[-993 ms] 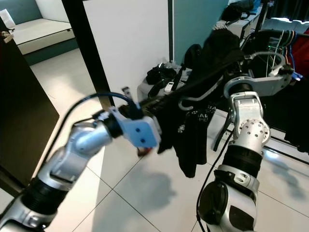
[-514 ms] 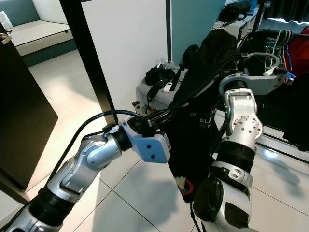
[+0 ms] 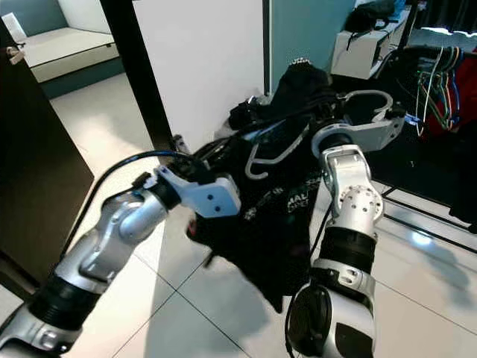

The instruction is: Hang hanger

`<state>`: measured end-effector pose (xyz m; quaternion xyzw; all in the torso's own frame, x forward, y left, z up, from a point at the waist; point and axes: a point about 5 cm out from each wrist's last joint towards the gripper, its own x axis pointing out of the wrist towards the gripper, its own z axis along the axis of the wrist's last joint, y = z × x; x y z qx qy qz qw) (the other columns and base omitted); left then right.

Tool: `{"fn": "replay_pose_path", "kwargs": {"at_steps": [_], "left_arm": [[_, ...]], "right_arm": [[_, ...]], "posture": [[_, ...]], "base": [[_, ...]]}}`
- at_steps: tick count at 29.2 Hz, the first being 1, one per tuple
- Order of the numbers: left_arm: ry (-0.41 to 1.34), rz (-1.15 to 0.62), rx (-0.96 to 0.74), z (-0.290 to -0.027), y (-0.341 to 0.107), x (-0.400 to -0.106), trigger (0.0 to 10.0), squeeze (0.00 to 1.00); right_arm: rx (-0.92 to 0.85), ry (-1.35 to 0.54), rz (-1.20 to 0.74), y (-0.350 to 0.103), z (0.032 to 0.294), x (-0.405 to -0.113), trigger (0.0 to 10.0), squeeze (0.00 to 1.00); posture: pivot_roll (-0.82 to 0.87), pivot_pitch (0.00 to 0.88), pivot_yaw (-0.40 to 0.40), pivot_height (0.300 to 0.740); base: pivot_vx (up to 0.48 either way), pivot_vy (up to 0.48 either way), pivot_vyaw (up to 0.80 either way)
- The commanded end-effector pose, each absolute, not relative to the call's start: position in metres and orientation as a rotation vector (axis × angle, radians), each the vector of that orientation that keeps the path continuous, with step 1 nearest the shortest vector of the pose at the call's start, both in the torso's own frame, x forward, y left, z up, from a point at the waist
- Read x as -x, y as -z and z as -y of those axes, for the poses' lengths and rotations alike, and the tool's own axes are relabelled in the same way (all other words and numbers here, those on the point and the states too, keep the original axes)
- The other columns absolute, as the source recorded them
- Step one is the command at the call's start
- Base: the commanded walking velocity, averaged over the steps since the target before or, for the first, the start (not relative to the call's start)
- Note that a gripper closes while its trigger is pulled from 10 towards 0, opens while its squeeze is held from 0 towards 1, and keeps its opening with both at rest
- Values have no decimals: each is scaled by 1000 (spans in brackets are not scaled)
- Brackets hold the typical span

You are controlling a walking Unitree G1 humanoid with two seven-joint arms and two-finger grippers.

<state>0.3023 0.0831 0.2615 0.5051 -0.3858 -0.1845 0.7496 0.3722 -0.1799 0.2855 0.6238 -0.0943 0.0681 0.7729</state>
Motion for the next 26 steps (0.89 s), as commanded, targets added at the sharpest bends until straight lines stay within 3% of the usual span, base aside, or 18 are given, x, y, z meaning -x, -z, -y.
{"fn": "replay_pose_path", "kwargs": {"at_steps": [1, 9, 26], "left_arm": [[370, 853, -1121, -91, -264, -300, 10000, 0], [393, 862, -1118, -84, -249, -290, 10000, 0], [498, 857, -1100, -61, -218, -277, 10000, 0]], "right_arm": [[-1351, -108, 242, -288, 189, -372, 10000, 0], [-1416, -44, 320, -297, 209, -373, 10000, 0], [-1452, -59, 333, -301, 205, -373, 10000, 0]], "posture": [[-30, 58, 19, 740], [-23, 59, 18, 740], [-21, 63, 21, 740]], "base": [[0, 0, 0], [0, 0, 0], [0, 0, 0]]}}
